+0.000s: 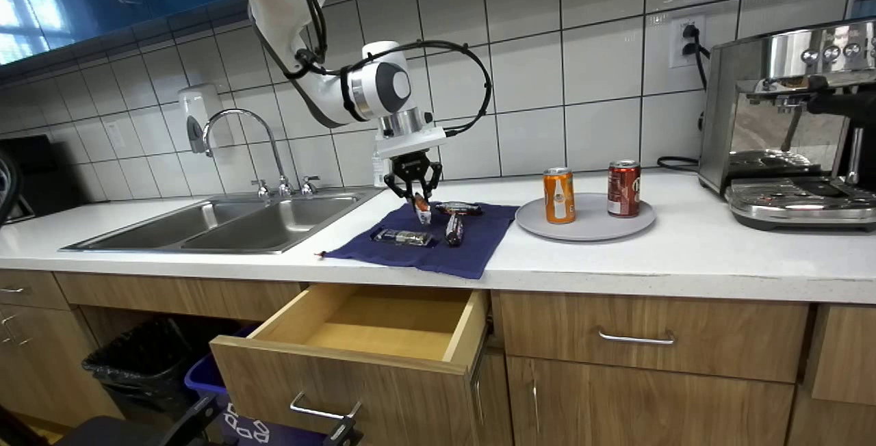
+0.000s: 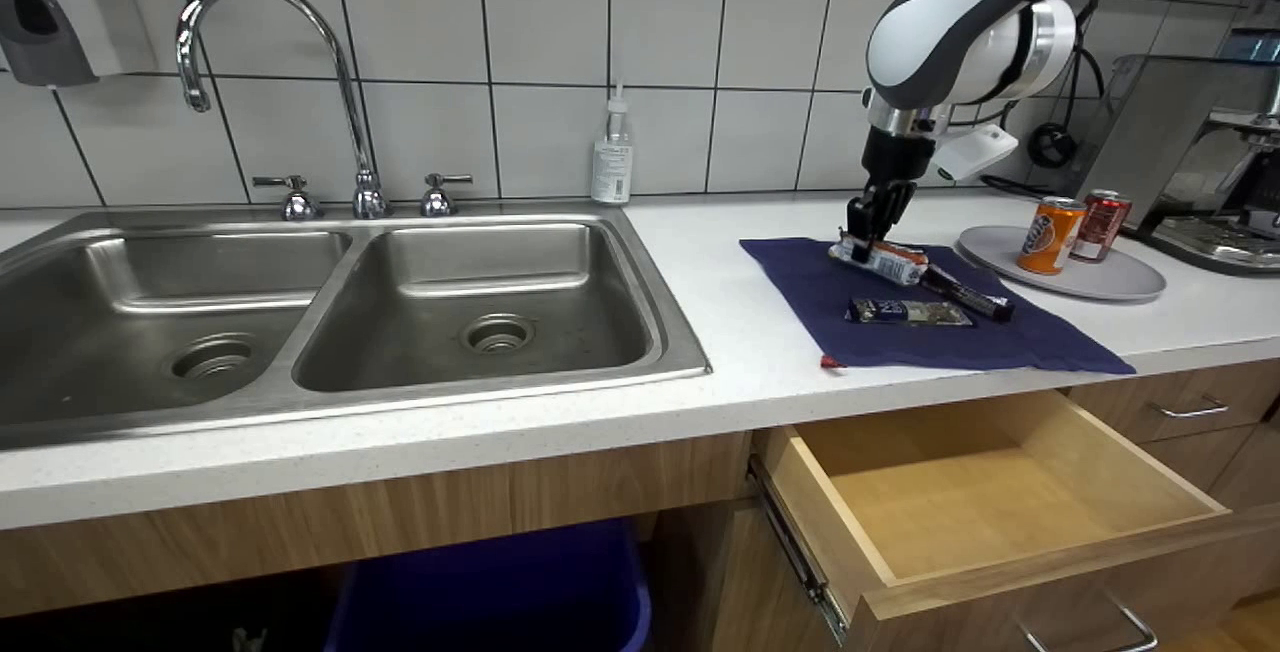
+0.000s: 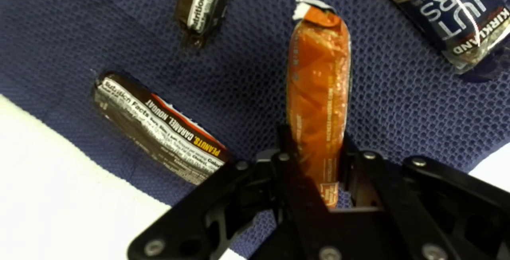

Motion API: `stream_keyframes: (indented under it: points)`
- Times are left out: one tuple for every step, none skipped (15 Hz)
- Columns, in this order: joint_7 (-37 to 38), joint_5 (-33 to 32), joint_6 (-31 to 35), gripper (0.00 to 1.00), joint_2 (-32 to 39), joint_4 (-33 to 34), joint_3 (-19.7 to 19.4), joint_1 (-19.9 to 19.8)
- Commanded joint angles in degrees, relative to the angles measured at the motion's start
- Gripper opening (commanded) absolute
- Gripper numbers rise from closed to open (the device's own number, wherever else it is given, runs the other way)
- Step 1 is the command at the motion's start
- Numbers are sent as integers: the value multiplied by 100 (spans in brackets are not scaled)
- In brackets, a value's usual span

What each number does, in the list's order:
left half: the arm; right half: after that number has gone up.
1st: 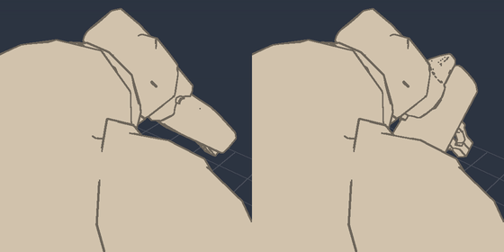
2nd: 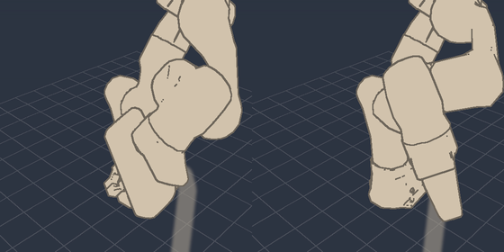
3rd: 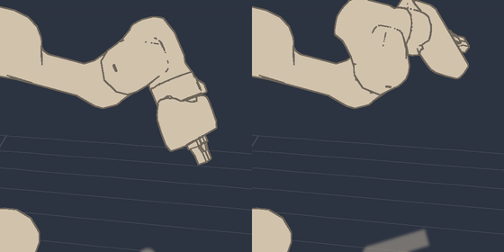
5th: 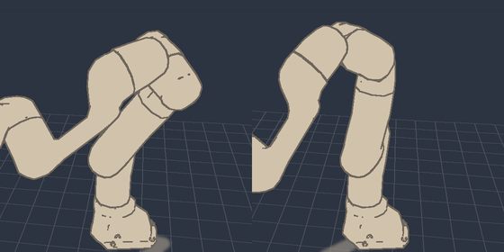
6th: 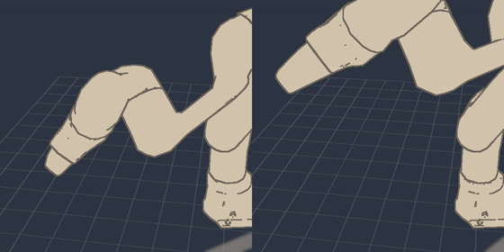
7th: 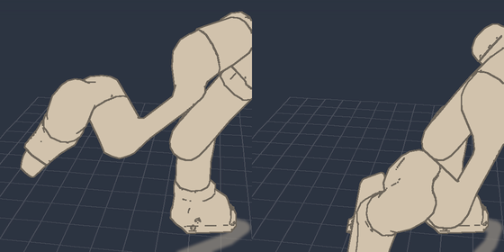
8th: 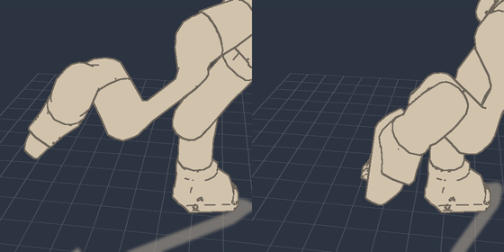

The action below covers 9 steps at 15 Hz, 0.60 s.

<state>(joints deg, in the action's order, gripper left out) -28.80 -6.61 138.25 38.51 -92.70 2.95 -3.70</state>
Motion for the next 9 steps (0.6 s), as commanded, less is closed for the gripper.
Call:
stream_keyframes:
  points:
    - [-207,-57,34,7,-263,-149,145,-109]
    - [-217,-53,50,7,-305,-186,157,-110]
    - [-224,-51,67,7,-344,-222,165,-107]
    - [-229,-51,91,7,-375,-260,171,-104]
    - [-232,-48,114,7,-416,-311,180,-101]
    - [-238,-44,140,7,-451,-358,191,-100]
    - [-231,-46,174,7,-498,-427,198,-94]
    - [-218,-49,214,7,-546,-504,201,-87]
    - [-211,-48,264,7,-601,-601,208,-85]
